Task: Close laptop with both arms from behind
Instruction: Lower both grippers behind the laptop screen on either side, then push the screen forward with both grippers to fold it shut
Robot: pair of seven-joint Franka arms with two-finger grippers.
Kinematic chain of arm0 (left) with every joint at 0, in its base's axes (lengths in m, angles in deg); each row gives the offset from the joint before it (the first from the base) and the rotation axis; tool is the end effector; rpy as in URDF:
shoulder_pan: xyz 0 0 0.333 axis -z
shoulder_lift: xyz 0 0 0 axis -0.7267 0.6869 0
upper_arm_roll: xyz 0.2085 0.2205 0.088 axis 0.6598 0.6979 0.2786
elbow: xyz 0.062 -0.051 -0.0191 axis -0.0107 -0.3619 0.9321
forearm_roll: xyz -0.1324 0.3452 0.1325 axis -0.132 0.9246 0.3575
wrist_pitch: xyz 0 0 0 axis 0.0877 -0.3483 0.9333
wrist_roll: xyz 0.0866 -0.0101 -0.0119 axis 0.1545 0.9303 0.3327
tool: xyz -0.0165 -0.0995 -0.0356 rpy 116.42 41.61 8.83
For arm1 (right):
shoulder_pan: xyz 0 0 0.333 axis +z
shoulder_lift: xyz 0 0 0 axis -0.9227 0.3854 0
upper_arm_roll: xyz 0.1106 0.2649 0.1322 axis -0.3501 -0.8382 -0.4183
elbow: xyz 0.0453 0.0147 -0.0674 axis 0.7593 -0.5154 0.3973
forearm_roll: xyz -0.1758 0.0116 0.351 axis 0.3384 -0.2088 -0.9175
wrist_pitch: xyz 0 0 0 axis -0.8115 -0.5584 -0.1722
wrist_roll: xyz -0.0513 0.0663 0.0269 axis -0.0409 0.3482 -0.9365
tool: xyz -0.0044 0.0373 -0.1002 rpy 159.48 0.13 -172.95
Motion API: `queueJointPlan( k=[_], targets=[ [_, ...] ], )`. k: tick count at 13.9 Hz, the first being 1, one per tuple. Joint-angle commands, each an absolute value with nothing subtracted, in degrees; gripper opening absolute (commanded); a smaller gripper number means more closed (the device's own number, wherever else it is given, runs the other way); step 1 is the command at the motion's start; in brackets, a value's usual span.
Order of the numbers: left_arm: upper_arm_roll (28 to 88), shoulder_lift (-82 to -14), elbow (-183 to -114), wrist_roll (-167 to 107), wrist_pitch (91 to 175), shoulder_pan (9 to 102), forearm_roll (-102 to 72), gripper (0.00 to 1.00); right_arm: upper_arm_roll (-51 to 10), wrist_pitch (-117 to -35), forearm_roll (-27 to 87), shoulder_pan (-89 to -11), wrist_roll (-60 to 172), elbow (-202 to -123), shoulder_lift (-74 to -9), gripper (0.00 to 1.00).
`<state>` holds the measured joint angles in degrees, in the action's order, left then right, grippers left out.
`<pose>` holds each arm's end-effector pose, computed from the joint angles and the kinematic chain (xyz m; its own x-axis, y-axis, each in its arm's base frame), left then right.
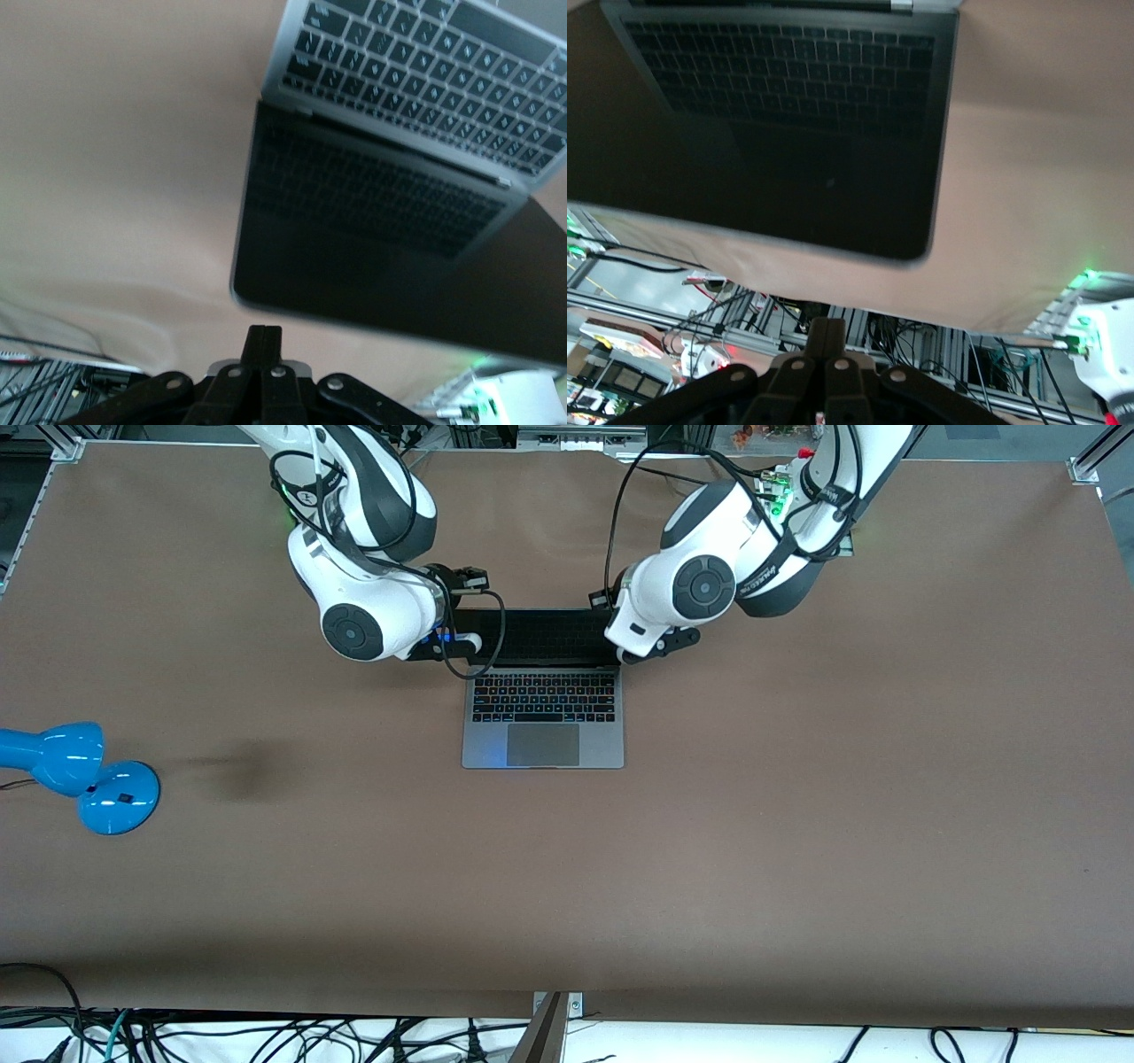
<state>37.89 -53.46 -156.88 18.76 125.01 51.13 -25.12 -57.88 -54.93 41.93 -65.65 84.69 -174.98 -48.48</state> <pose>0.4310 -0.4026 0.3467 0.7728 0.2986 -0.5600 0.3725 -0.9278 0.0193 0.4368 0.3273 0.3397 0.7344 0.1173 -0.6685 -0.0495 -0.9731 -0.2252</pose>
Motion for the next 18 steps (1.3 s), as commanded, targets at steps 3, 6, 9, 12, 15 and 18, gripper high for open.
queueJointPlan(
  k=[3, 6, 9, 12, 15, 18],
  targets=[
    [37.5, -50.2, -155.8, 20.5, 128.1, 50.9, -22.3, 0.00, -58.0, -59.7, 41.0, -65.8, 84.4, -176.8, -48.8, 0.00],
    [38.1, -49.7, -155.4, 20.5, 128.2, 50.9, -21.3, 0.00, -58.0, -60.0, 41.2, -65.9, 84.4, -176.7, -48.8, 0.00],
    [38.7, -49.1, -154.5, 20.5, 128.2, 50.9, -20.6, 0.00, -57.8, -60.6, 41.3, -66.1, 84.4, -176.3, -48.8, 0.00],
    [39.3, -48.6, -154.2, 20.4, 129.5, 50.9, -20.6, 0.00, -57.6, -63.9, 41.4, -66.4, 84.4, -176.1, -48.8, 0.00],
    [39.9, -46.3, -151.5, 20.4, 129.4, 50.9, -18.8, 0.00, -57.6, -67.6, 41.1, -66.5, 84.3, -175.9, -48.8, 0.00],
    [40.0, -46.0, -150.6, 20.4, 129.4, 50.9, -17.3, 0.00, -57.5, -70.8, 41.2, -66.5, 84.3, -175.6, -48.8, 0.00]
  ],
)
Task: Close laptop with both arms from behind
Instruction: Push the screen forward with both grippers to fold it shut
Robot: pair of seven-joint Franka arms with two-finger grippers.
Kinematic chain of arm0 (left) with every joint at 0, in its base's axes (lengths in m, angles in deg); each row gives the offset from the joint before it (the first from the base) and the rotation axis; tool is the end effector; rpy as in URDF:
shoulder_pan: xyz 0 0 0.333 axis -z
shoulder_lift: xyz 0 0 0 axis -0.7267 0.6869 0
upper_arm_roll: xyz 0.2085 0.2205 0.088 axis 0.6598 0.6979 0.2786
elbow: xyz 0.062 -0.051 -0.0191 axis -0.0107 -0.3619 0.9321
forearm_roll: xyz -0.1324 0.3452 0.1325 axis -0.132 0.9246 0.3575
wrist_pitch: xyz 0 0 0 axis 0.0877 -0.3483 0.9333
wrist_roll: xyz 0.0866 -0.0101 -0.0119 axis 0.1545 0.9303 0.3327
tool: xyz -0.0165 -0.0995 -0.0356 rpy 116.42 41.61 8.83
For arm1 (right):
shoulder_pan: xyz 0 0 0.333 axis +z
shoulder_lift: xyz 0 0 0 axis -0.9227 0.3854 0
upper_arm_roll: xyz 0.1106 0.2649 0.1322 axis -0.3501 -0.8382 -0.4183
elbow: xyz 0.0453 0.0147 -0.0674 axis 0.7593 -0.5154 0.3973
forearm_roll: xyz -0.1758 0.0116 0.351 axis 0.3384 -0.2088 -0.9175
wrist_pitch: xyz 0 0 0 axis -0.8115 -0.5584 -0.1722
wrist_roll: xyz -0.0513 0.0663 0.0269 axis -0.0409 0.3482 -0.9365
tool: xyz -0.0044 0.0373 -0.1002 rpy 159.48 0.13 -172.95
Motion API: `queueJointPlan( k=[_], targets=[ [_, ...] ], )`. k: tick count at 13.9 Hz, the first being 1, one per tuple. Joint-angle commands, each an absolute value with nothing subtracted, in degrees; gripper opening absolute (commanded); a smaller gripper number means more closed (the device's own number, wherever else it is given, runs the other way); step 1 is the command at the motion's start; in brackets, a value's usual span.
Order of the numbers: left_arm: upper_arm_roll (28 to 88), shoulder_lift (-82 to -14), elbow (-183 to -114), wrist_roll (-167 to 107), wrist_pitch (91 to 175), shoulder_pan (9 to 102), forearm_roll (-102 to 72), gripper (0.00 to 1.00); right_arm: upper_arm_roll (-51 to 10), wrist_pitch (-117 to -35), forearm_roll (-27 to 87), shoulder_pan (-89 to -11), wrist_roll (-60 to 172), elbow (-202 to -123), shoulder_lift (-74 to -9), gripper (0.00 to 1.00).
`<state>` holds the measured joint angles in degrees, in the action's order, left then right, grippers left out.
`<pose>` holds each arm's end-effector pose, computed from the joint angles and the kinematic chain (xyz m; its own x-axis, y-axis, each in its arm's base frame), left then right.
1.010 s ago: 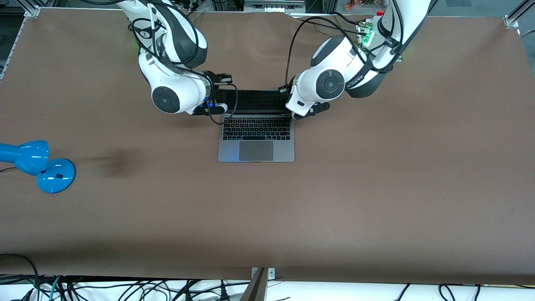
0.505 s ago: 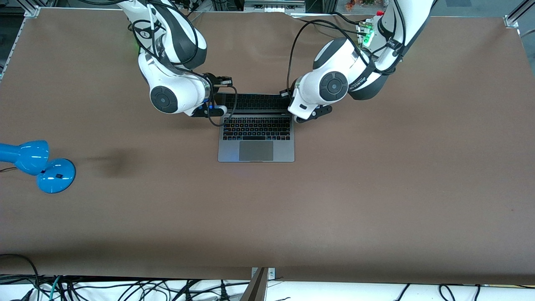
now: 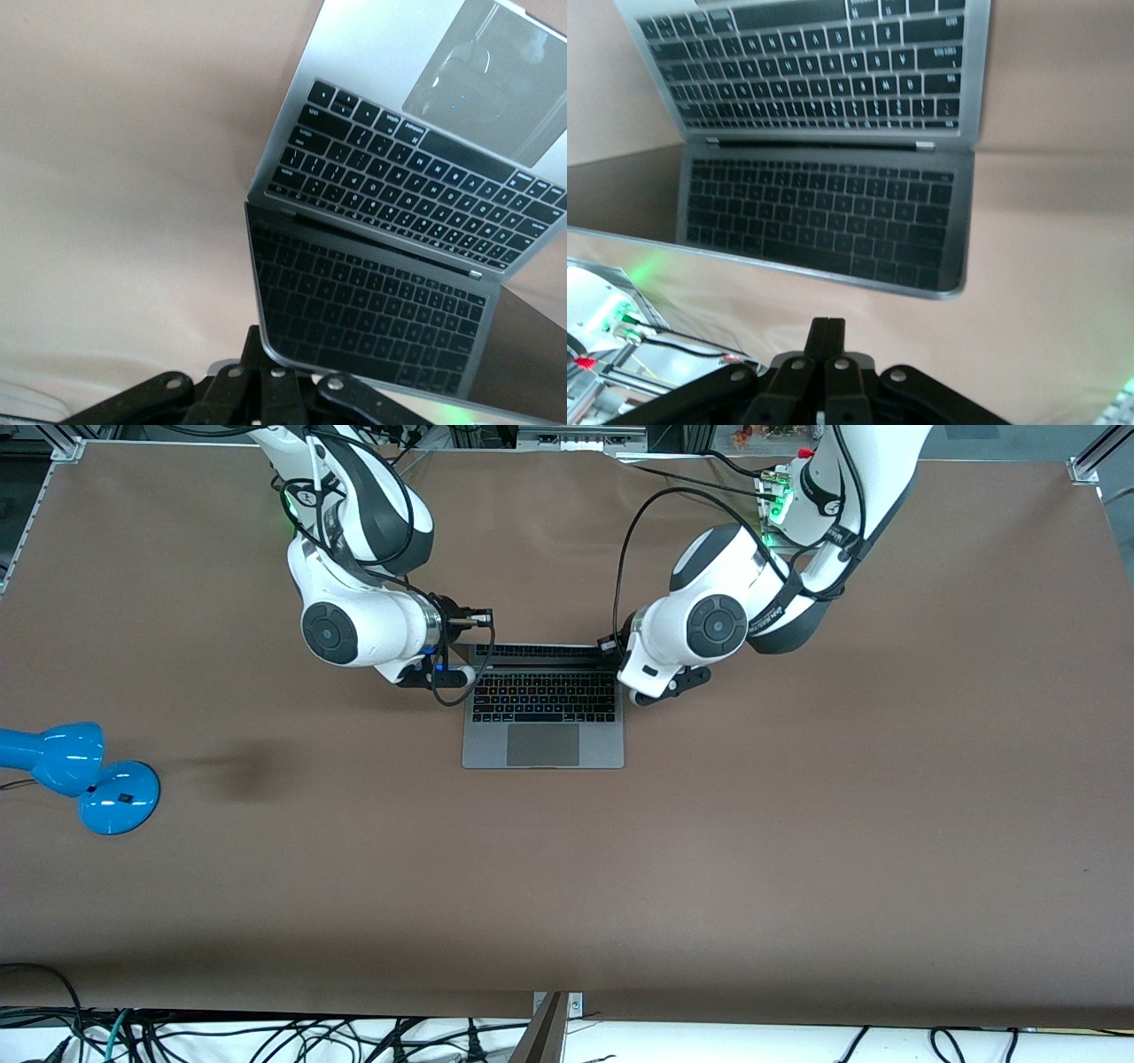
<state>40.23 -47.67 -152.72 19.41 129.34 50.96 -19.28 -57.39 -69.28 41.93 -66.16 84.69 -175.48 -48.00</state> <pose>0.4797 -0.3888 0.3219 0.7983 0.3386 -0.4981 0.4116 -0.9105 0.0408 0.4736 0.3253 0.3368 0.8612 0.0408 -0.5067 -0.1279 -0.9473 -0.2937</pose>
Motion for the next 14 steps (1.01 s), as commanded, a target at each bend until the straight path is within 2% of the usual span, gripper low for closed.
queueJointPlan(
  k=[1, 5, 14],
  targets=[
    [40.5, -45.8, -149.9, 20.4, 129.4, 50.9, -17.3, 0.00, -57.5, -71.8, 41.4, -66.9, 84.3, -175.6, -48.8, 0.00],
    [41.2, -45.3, -149.1, 20.4, 129.4, 51.0, -17.2, 0.00, -57.5, -76.3, 41.8, -69.3, 78.8, -175.6, -48.0, 0.00],
    [41.6, -43.9, -147.3, 20.3, 129.4, 51.0, -17.2, 0.00, -56.3, -77.8, 43.5, -70.6, 74.9, -174.6, -45.7, 0.00]
  ],
)
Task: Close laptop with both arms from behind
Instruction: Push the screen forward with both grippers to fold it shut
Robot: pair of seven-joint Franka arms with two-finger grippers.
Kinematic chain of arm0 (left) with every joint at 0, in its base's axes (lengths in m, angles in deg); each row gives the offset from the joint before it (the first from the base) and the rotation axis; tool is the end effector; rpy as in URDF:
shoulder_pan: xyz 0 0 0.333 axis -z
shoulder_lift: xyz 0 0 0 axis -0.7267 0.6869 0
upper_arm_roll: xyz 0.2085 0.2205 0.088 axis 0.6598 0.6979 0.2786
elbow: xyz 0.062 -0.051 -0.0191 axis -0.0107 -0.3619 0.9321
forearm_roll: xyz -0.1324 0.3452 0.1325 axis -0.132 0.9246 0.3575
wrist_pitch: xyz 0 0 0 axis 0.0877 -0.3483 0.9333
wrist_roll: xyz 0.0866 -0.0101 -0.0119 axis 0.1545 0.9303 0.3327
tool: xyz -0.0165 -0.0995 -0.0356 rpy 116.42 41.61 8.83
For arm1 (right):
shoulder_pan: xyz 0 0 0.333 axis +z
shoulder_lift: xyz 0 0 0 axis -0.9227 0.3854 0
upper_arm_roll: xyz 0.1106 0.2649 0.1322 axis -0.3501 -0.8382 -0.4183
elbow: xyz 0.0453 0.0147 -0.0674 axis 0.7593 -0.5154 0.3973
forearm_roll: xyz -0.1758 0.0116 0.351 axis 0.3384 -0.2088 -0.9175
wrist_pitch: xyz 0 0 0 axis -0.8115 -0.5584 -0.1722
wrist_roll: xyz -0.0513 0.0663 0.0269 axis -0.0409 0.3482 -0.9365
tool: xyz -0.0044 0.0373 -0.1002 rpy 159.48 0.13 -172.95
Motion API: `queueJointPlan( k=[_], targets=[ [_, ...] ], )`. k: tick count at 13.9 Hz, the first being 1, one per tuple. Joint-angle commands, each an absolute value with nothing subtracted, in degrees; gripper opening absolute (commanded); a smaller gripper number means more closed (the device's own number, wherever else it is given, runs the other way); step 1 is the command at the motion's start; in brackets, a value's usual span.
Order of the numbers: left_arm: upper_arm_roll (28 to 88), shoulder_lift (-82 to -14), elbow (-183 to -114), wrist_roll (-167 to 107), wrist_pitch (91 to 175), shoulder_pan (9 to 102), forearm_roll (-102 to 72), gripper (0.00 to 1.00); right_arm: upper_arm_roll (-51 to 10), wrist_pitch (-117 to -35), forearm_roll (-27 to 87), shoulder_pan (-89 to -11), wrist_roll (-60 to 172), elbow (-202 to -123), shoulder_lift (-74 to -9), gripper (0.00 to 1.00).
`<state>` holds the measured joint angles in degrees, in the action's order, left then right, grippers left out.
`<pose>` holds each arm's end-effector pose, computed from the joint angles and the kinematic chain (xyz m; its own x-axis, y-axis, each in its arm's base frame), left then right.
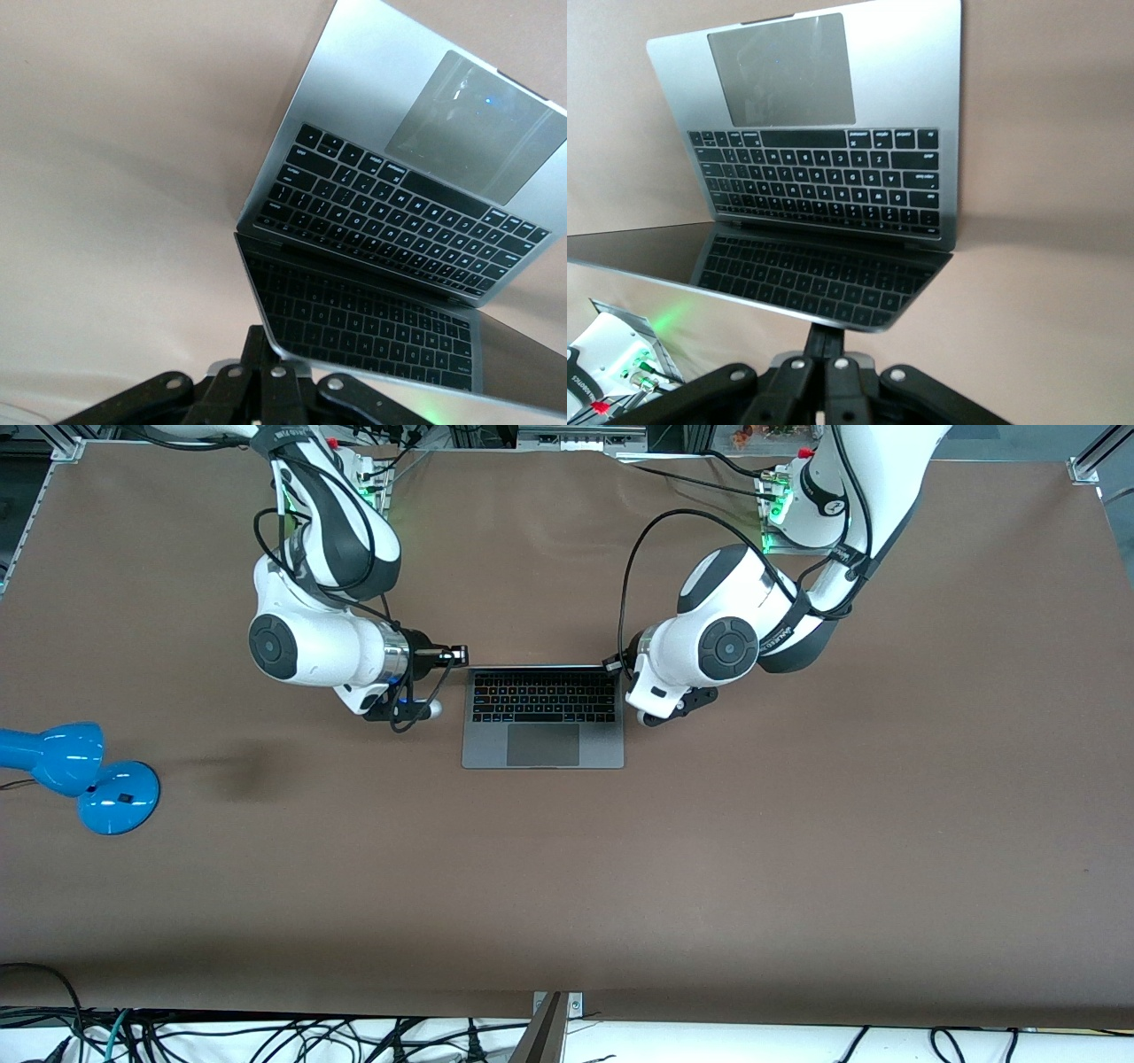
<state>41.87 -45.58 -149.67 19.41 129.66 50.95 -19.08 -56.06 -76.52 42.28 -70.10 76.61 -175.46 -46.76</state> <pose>0.5052 -0.3799 0.3205 0.7905 0.3630 -0.4933 0.4471 -0.8925 0.0597 0.5181 0.2807 0.3290 0.9248 0.0472 -0.3775 -0.1080 -0.9190 -0.3793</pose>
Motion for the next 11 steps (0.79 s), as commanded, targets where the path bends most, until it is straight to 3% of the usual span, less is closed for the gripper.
queueJointPlan(
  k=[1, 11],
  targets=[
    [41.7, -43.2, -146.8, 20.4, 129.4, 51.1, -17.2, 0.00, -56.3, -78.5, 43.8, -70.6, 74.9, -174.5, -45.4, 0.00],
    [42.9, -38.2, -142.0, 20.4, 129.4, 51.6, -14.7, 0.00, -56.2, -83.2, 46.1, -70.3, 74.7, -172.9, -40.9, 0.00]
  ],
)
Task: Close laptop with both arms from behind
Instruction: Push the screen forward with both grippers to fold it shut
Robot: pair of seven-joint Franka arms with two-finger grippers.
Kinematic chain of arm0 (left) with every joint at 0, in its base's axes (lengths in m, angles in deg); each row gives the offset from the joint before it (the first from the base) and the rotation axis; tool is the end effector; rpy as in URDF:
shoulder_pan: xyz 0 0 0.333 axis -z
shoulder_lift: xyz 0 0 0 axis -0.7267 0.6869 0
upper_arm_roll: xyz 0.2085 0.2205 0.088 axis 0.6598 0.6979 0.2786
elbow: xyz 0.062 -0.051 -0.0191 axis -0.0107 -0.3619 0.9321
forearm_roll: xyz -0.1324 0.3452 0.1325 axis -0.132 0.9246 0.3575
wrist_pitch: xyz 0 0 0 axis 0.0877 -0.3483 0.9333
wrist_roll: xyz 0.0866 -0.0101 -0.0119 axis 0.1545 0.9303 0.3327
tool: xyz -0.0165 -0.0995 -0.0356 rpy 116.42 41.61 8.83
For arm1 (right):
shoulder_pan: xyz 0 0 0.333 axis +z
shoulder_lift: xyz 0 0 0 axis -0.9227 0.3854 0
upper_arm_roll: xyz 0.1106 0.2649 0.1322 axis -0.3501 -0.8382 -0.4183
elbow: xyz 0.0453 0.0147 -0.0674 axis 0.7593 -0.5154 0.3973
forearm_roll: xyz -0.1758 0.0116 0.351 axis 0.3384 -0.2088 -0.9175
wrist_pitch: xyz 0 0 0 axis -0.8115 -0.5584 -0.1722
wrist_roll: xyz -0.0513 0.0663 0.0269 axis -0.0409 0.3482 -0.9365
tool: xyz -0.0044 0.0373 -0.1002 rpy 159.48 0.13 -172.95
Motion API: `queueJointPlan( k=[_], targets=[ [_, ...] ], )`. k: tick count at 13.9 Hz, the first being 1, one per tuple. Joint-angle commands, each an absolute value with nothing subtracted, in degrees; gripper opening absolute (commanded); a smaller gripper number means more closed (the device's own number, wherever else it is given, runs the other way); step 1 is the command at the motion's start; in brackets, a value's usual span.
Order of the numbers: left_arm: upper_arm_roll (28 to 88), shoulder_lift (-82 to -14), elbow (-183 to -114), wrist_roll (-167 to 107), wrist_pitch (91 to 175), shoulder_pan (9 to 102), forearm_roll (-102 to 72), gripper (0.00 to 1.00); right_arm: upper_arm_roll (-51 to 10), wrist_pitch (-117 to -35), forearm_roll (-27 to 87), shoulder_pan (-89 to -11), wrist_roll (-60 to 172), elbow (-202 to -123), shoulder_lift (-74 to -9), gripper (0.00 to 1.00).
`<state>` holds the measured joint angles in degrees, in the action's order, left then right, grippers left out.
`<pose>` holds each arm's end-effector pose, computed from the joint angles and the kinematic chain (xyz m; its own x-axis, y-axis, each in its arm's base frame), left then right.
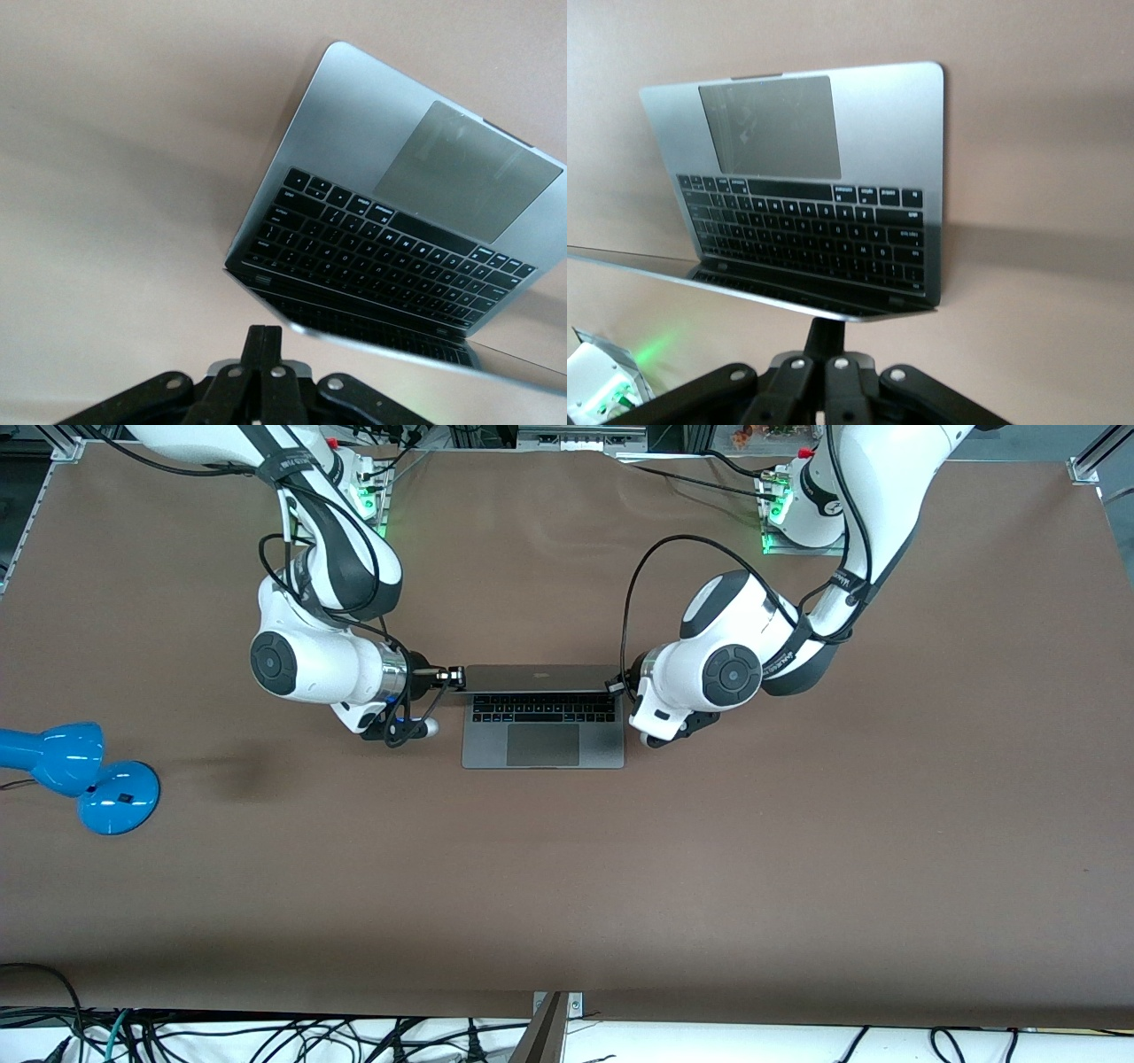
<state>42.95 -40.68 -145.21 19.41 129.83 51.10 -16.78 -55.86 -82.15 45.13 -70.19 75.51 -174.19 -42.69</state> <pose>0.5328 -0.3747 0.3015 0.7867 0.3731 -0.4918 0.4601 -0.8855 0.0643 0.5380 0.2769 0.3050 0.9473 0.0409 -0.3177 -0.0897 -0.9182 -0.3858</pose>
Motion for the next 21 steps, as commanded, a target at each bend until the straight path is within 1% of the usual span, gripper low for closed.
queueJointPlan(
  k=[1, 5, 9, 14, 18, 21],
  targets=[
    [43.1, -37.5, -141.1, 20.4, 129.4, 51.7, -14.7, 0.00, -56.2, -83.6, 46.1, -70.2, 74.7, -172.3, -40.2, 0.00],
    [43.3, -35.3, -139.9, 20.4, 129.5, 51.7, -13.0, 0.00, -56.2, -84.2, 46.2, -69.9, 74.9, -170.3, -37.9, 0.00],
    [43.5, -33.1, -137.7, 20.7, 129.6, 52.2, -11.9, 0.00, -56.2, -84.5, 49.7, -69.8, 74.9, -167.8, -34.8, 0.00],
    [48.7, -31.7, -136.7, 20.9, 131.3, 56.5, -12.1, 0.00, -56.2, -88.3, 50.4, -69.7, 74.9, -166.7, -31.2, 0.00],
    [49.3, -29.4, -136.1, 20.5, 135.4, 56.9, -11.9, 0.00, -56.2, -90.6, 53.8, -69.3, 74.4, -164.4, -26.9, 0.00],
    [51.4, -27.2, -133.7, 20.7, 135.5, 59.0, -11.1, 0.00, -55.2, -90.7, 53.9, -68.4, 74.4, -163.1, -25.6, 0.00]
  ],
)
